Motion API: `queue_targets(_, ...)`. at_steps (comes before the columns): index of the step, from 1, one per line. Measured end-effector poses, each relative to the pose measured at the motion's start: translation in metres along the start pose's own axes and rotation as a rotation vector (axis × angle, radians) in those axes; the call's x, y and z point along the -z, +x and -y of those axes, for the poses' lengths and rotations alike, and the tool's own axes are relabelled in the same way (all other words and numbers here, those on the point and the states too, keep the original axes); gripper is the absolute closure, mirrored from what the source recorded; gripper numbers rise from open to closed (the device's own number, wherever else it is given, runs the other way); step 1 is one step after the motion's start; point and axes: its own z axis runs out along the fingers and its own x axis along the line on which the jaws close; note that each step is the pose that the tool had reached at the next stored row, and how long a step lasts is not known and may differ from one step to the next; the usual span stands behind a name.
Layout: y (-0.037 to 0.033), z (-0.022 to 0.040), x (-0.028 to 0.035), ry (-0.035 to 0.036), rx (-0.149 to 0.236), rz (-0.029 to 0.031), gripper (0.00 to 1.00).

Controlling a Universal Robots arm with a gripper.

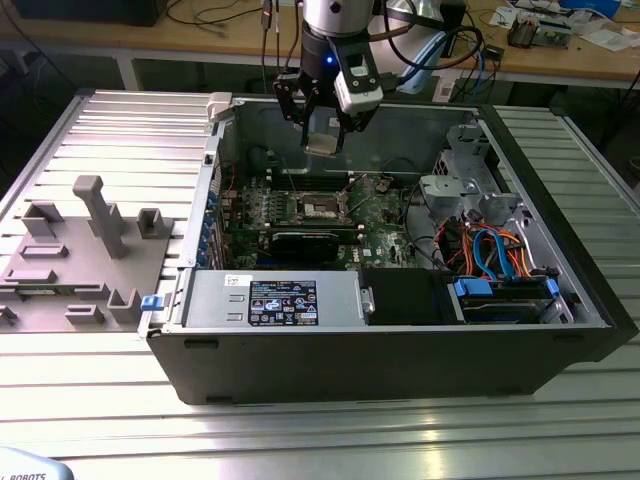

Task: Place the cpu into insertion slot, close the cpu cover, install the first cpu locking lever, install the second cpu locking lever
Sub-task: 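Place the cpu into insertion slot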

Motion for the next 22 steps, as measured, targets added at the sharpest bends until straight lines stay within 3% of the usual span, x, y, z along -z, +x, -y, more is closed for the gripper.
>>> queue_targets(11, 0.0000, 0.0001, -0.0007, -0.0001, -0.011, 0.0009, 0.45)
queue_targets(16, -0.0001, 0.0003, -0.0033, -0.0006, -0.043, 0.0038, 0.45)
queue_targets(22, -0.0001, 0.0003, -0.0038, -0.0008, -0.050, 0.0044, 0.45)
